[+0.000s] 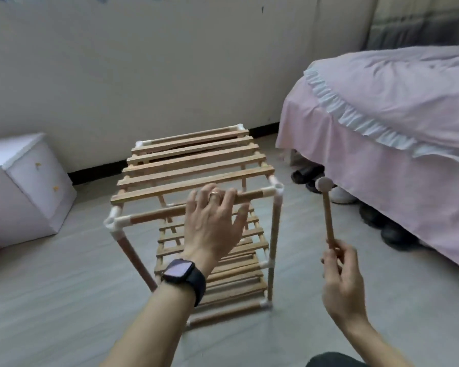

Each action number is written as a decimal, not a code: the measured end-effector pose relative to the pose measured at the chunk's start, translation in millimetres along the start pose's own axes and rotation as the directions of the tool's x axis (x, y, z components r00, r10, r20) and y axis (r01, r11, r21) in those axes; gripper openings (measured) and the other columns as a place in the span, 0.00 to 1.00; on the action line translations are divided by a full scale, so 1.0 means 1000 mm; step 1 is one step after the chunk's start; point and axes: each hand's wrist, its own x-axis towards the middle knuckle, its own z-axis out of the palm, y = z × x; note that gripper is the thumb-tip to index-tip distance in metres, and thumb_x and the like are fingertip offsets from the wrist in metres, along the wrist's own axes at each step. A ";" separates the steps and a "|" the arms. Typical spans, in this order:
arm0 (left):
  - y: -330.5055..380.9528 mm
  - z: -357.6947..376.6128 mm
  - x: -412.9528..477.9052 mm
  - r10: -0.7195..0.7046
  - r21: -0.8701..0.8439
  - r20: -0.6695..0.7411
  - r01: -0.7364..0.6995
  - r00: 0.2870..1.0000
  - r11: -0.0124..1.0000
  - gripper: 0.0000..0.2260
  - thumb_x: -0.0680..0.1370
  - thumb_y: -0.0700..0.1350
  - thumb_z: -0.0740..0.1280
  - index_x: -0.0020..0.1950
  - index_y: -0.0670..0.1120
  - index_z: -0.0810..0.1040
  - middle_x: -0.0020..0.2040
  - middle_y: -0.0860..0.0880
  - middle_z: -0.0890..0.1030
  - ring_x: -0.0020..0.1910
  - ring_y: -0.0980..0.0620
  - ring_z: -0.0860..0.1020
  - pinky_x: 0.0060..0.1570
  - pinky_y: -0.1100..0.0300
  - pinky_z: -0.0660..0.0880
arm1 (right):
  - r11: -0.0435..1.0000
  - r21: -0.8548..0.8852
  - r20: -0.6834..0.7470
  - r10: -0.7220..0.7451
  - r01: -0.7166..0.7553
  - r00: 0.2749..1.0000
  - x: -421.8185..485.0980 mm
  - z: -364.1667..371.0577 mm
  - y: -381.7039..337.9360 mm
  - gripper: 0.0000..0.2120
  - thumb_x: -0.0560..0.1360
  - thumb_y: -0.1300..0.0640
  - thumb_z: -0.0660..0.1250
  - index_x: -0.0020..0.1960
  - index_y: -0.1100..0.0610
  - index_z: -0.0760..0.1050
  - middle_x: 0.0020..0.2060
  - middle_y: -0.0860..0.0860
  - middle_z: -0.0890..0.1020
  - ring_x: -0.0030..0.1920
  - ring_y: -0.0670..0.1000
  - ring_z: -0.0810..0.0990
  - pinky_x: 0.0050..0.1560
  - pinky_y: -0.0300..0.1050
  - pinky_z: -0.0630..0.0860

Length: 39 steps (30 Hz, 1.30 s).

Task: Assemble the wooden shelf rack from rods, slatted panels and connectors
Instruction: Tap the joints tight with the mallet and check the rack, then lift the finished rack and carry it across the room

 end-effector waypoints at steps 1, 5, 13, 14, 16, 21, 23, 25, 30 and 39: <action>0.003 0.007 -0.001 -0.020 0.001 -0.049 0.020 0.999 1.000 0.18 0.82 0.58 0.57 0.61 0.49 0.78 0.53 0.46 0.81 0.55 0.44 0.76 0.60 0.45 0.68 | 0.994 -0.076 0.007 0.081 -0.080 0.997 -0.004 -0.004 0.028 0.07 0.85 0.53 0.57 0.60 0.45 0.70 0.40 0.46 0.79 0.36 0.44 0.79 0.32 0.38 0.73; 0.003 0.027 -0.006 -0.039 0.025 -0.244 0.047 0.969 0.999 0.15 0.83 0.54 0.59 0.57 0.46 0.79 0.45 0.46 0.76 0.44 0.45 0.71 0.53 0.48 0.65 | 0.826 -0.428 0.041 0.422 -0.366 0.906 -0.018 -0.019 0.136 0.07 0.85 0.54 0.53 0.57 0.53 0.69 0.51 0.54 0.79 0.47 0.57 0.77 0.48 0.55 0.75; 0.004 0.042 -0.006 -0.056 0.072 -0.341 0.085 0.938 0.994 0.14 0.84 0.53 0.60 0.57 0.44 0.77 0.48 0.42 0.75 0.49 0.44 0.67 0.56 0.47 0.61 | 0.483 -0.792 0.063 0.674 -0.374 0.736 -0.044 -0.028 0.246 0.17 0.83 0.63 0.54 0.72 0.61 0.63 0.67 0.61 0.70 0.59 0.64 0.77 0.54 0.52 0.71; 0.003 0.044 -0.006 -0.063 0.084 -0.341 0.098 0.938 0.992 0.14 0.84 0.53 0.59 0.58 0.44 0.76 0.48 0.41 0.75 0.50 0.43 0.67 0.57 0.46 0.60 | 0.467 -0.800 0.056 0.683 -0.377 0.728 -0.042 -0.028 0.253 0.18 0.83 0.63 0.55 0.72 0.61 0.64 0.67 0.61 0.70 0.60 0.64 0.77 0.55 0.53 0.72; 0.002 0.047 -0.006 -0.065 0.106 -0.350 0.108 0.935 0.988 0.14 0.84 0.52 0.59 0.58 0.44 0.76 0.48 0.40 0.76 0.50 0.43 0.67 0.57 0.46 0.60 | 0.438 -0.819 0.046 0.693 -0.370 0.720 -0.037 -0.031 0.266 0.18 0.82 0.64 0.56 0.71 0.62 0.64 0.66 0.61 0.70 0.62 0.65 0.76 0.57 0.54 0.73; -0.003 0.057 -0.005 -0.008 0.144 -0.401 0.071 0.916 0.987 0.11 0.84 0.50 0.59 0.59 0.44 0.74 0.48 0.39 0.76 0.50 0.43 0.66 0.56 0.47 0.60 | 0.310 -0.892 -0.003 0.725 -0.330 0.689 -0.026 -0.041 0.292 0.17 0.80 0.62 0.58 0.69 0.62 0.64 0.68 0.62 0.70 0.66 0.64 0.73 0.61 0.55 0.73; -0.005 0.059 -0.005 -0.007 0.143 -0.402 0.070 0.915 0.987 0.10 0.85 0.51 0.59 0.60 0.45 0.73 0.49 0.40 0.76 0.51 0.43 0.67 0.56 0.47 0.62 | 0.242 -0.916 -0.035 0.745 -0.319 0.666 -0.024 -0.042 0.295 0.20 0.80 0.59 0.58 0.71 0.61 0.64 0.70 0.61 0.69 0.69 0.63 0.69 0.64 0.54 0.71; -0.005 0.060 -0.005 -0.009 0.147 -0.402 0.074 0.916 0.986 0.10 0.85 0.51 0.59 0.60 0.46 0.73 0.49 0.40 0.75 0.51 0.43 0.67 0.57 0.46 0.62 | 0.218 -0.921 -0.053 0.751 -0.323 0.658 -0.020 -0.040 0.289 0.22 0.79 0.56 0.59 0.72 0.60 0.64 0.71 0.60 0.69 0.70 0.62 0.67 0.65 0.54 0.70; 0.002 0.050 -0.006 -0.025 0.140 -0.347 0.078 0.938 0.987 0.13 0.85 0.51 0.59 0.59 0.44 0.76 0.49 0.40 0.75 0.50 0.43 0.66 0.56 0.47 0.60 | 0.640 -0.674 0.138 0.599 -0.368 0.789 0.016 -0.006 0.219 0.19 0.82 0.52 0.60 0.71 0.58 0.69 0.68 0.57 0.74 0.69 0.60 0.70 0.69 0.54 0.68; -0.028 -0.019 0.006 0.101 -0.141 -0.045 -0.106 0.994 0.984 0.16 0.82 0.54 0.58 0.65 0.50 0.78 0.60 0.48 0.76 0.54 0.48 0.75 0.53 0.51 0.72 | 0.944 0.066 0.562 0.233 -0.324 0.794 0.149 0.056 -0.065 0.28 0.76 0.31 0.59 0.62 0.51 0.76 0.56 0.48 0.81 0.57 0.50 0.80 0.54 0.51 0.79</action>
